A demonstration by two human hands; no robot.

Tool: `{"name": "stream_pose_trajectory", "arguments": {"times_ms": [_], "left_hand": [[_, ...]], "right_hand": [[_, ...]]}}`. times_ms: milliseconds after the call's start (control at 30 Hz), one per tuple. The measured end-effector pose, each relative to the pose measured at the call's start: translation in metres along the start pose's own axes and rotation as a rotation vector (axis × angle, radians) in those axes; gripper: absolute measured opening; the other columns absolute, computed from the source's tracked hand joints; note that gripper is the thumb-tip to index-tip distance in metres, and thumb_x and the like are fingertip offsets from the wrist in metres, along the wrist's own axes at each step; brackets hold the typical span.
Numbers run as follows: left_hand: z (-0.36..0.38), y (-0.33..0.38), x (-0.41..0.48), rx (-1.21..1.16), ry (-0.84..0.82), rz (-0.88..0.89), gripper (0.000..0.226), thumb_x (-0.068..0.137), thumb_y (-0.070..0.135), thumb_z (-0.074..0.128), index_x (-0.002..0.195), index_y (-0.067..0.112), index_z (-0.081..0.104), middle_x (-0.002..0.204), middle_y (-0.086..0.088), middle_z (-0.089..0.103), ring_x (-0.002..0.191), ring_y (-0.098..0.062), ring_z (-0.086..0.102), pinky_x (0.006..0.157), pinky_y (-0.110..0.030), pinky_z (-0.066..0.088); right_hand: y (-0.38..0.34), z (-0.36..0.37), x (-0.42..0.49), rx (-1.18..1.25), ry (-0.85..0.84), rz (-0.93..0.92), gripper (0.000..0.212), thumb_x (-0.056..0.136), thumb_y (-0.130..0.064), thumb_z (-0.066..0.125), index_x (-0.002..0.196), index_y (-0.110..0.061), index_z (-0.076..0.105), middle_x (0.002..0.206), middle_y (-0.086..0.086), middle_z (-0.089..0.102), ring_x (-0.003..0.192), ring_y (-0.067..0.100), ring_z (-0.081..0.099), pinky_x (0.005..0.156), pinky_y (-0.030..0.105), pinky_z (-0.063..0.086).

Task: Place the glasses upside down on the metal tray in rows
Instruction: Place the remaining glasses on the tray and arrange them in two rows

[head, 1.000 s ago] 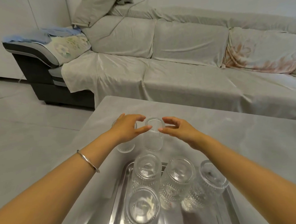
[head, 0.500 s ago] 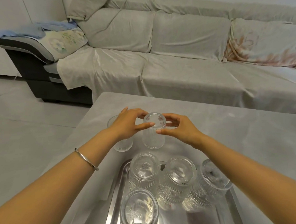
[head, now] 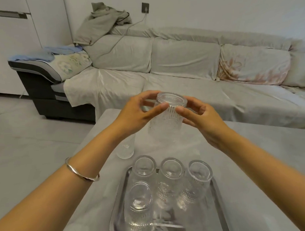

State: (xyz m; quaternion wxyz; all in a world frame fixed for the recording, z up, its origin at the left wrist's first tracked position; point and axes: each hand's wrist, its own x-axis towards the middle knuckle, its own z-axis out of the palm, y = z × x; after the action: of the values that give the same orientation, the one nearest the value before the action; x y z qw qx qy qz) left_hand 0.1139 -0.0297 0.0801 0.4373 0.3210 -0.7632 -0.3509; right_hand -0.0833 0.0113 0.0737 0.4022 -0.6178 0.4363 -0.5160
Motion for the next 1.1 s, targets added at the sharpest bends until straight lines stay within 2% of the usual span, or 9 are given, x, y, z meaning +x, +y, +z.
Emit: {"name": "stream_pose_trajectory", "arguments": {"times_ms": [200,300,400,633,733,833,933,1000,1100], "left_hand": [[0.025,0.023,-0.047,-0.137,0.099,-0.038,0.048,0.066,0.049,0.065,0.110,0.032,0.061,0.105,0.013,0.066,0.098,-0.005,0.062,0.073,-0.013,0.051],[0.041,0.021,-0.071,-0.185,0.100,-0.083,0.052,0.066,0.045,0.067,0.114,0.024,0.063,0.109,0.009,0.067,0.099,-0.009,0.063,0.073,-0.016,0.052],[0.056,0.018,-0.091,-0.201,0.082,-0.117,0.055,0.065,0.047,0.069,0.115,0.024,0.062,0.110,0.013,0.066,0.100,-0.006,0.062,0.071,-0.015,0.052],[0.073,0.011,-0.114,-0.194,-0.009,-0.177,0.055,0.061,0.057,0.071,0.111,0.036,0.063,0.111,0.016,0.067,0.102,-0.005,0.062,0.074,-0.016,0.053],[0.076,0.005,-0.117,-0.165,-0.087,-0.192,0.056,0.064,0.058,0.069,0.114,0.035,0.063,0.114,0.013,0.066,0.106,-0.007,0.060,0.081,-0.022,0.054],[0.075,-0.003,-0.122,-0.087,-0.151,-0.191,0.056,0.069,0.058,0.064,0.118,0.033,0.061,0.119,0.014,0.064,0.111,0.000,0.056,0.092,-0.018,0.045],[0.070,-0.015,-0.130,0.017,-0.092,-0.165,0.048,0.075,0.057,0.056,0.118,0.035,0.060,0.119,0.020,0.059,0.110,0.017,0.048,0.092,-0.007,0.036],[0.067,-0.028,-0.138,0.041,-0.032,-0.178,0.043,0.083,0.052,0.050,0.120,0.033,0.060,0.124,0.018,0.057,0.115,0.013,0.045,0.100,-0.015,0.034],[0.064,-0.049,-0.150,0.119,-0.019,-0.239,0.035,0.087,0.042,0.056,0.122,0.039,0.057,0.136,0.018,0.047,0.132,0.000,0.030,0.109,-0.028,0.024]], "right_hand": [[-0.021,0.003,-0.053,-0.044,-0.048,-0.015,0.045,0.064,-0.044,0.075,0.108,-0.036,0.067,0.113,-0.010,0.071,0.102,0.009,0.068,0.087,0.024,0.054],[-0.015,0.003,-0.080,-0.097,-0.071,0.012,0.053,0.067,-0.041,0.076,0.118,-0.036,0.062,0.119,-0.011,0.068,0.106,0.009,0.066,0.086,0.024,0.054],[-0.007,0.004,-0.105,-0.160,-0.053,0.034,0.057,0.061,-0.046,0.079,0.114,-0.045,0.059,0.117,-0.016,0.067,0.106,0.006,0.065,0.081,0.021,0.055],[0.013,0.005,-0.139,-0.173,0.045,0.073,0.069,0.059,-0.042,0.080,0.122,-0.027,0.056,0.118,-0.006,0.066,0.105,0.012,0.066,0.083,0.027,0.057],[0.022,0.008,-0.149,-0.202,0.090,0.067,0.072,0.059,-0.040,0.080,0.124,-0.023,0.055,0.120,-0.004,0.064,0.105,0.013,0.065,0.083,0.027,0.057],[0.033,0.012,-0.155,-0.191,0.110,0.071,0.070,0.058,-0.038,0.081,0.122,-0.024,0.056,0.119,-0.004,0.064,0.102,0.007,0.066,0.081,0.022,0.056],[0.049,0.017,-0.161,-0.188,0.132,0.098,0.070,0.058,-0.037,0.081,0.121,-0.024,0.055,0.120,-0.005,0.063,0.103,0.007,0.065,0.081,0.021,0.055],[0.061,0.019,-0.165,-0.190,0.144,0.120,0.071,0.057,-0.038,0.082,0.121,-0.023,0.056,0.121,-0.005,0.062,0.105,0.008,0.063,0.085,0.024,0.056],[0.079,0.022,-0.170,-0.198,0.147,0.152,0.073,0.058,-0.035,0.085,0.123,-0.023,0.055,0.123,-0.007,0.060,0.109,0.010,0.061,0.088,0.027,0.055]]}}
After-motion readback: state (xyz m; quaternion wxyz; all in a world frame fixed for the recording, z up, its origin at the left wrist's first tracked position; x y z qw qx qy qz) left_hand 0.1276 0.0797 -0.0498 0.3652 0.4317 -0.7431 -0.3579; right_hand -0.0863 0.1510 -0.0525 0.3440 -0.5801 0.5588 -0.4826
